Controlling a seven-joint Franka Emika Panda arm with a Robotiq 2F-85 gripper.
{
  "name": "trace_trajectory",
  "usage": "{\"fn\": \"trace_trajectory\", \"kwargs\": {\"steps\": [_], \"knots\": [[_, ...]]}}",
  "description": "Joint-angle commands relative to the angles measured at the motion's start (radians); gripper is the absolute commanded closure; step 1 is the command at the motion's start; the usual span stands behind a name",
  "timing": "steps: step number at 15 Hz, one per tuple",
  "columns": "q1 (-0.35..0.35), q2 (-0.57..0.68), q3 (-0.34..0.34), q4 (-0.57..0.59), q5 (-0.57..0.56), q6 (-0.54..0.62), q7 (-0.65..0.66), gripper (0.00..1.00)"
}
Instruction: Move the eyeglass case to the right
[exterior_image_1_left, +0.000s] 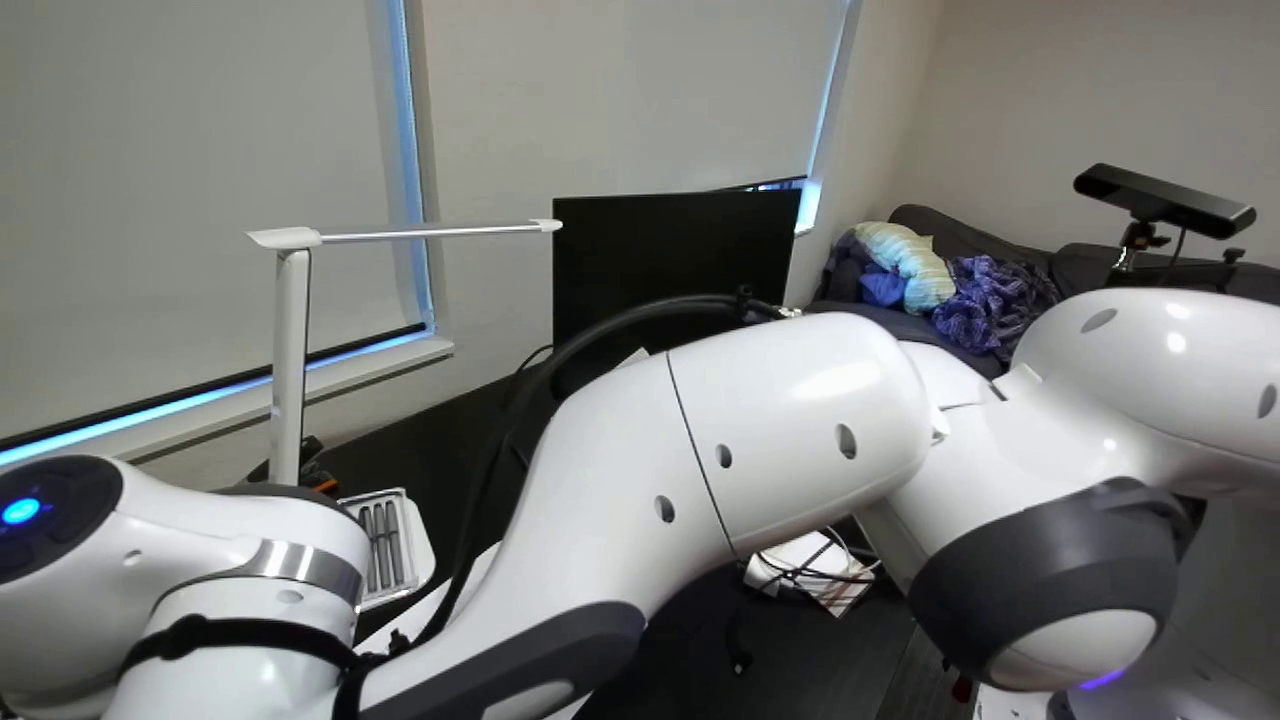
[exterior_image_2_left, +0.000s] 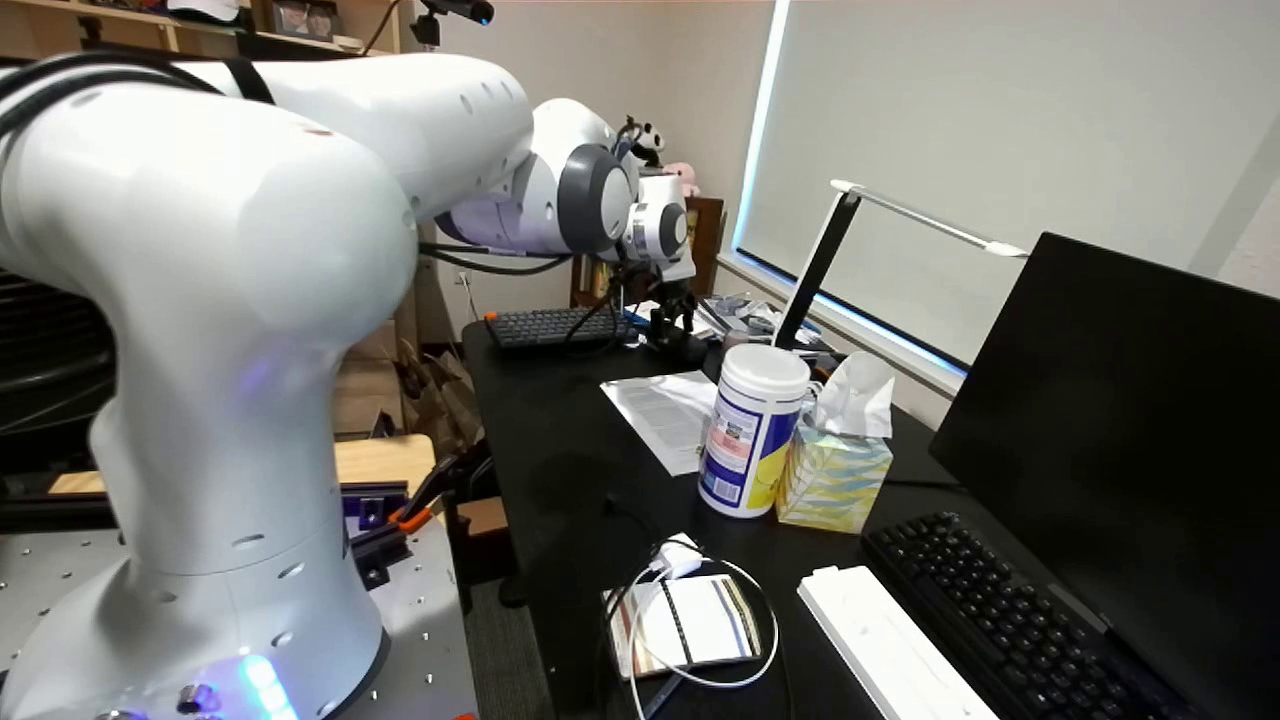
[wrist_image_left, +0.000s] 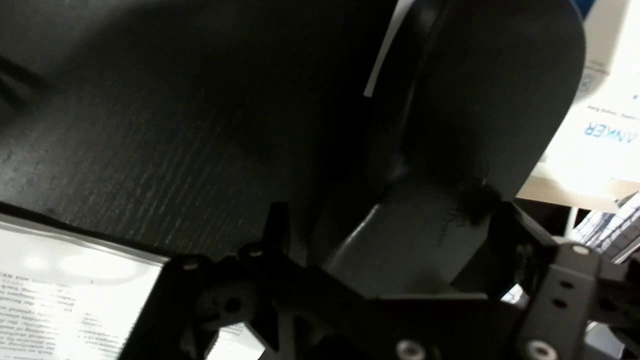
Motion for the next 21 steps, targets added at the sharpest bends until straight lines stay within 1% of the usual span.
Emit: {"fn": "trace_trajectory", "kwargs": {"steps": [1, 5, 6, 7, 8, 9, 11, 14, 18, 19, 20, 21], "knots": [[0.008, 0.049, -0.034, 0.059, -0.011, 0.010, 0.087, 0.00], [0.006, 0.058, -0.042, 0.063, -0.005, 0.006, 0.081, 0.00], [0.006, 0.057, -0.040, 0.063, -0.002, 0.004, 0.081, 0.25], [0.006, 0.056, -0.041, 0.063, -0.003, 0.003, 0.080, 0.27], [0.006, 0.053, -0.040, 0.062, -0.003, 0.005, 0.076, 0.32], [0.006, 0.051, -0.040, 0.062, -0.003, 0.005, 0.073, 0.40], [0.007, 0.042, -0.044, 0.057, -0.004, 0.004, 0.072, 0.50], [0.001, 0.021, -0.038, 0.040, 0.006, -0.010, 0.044, 0.68], [-0.004, -0.039, -0.002, -0.011, 0.015, -0.045, -0.059, 0.94], [-0.003, -0.066, 0.015, -0.034, 0.019, -0.100, -0.120, 0.96], [-0.010, -0.079, 0.040, -0.045, 0.033, -0.119, -0.165, 0.99], [-0.007, -0.094, 0.045, -0.059, 0.029, -0.171, -0.190, 1.00]]}}
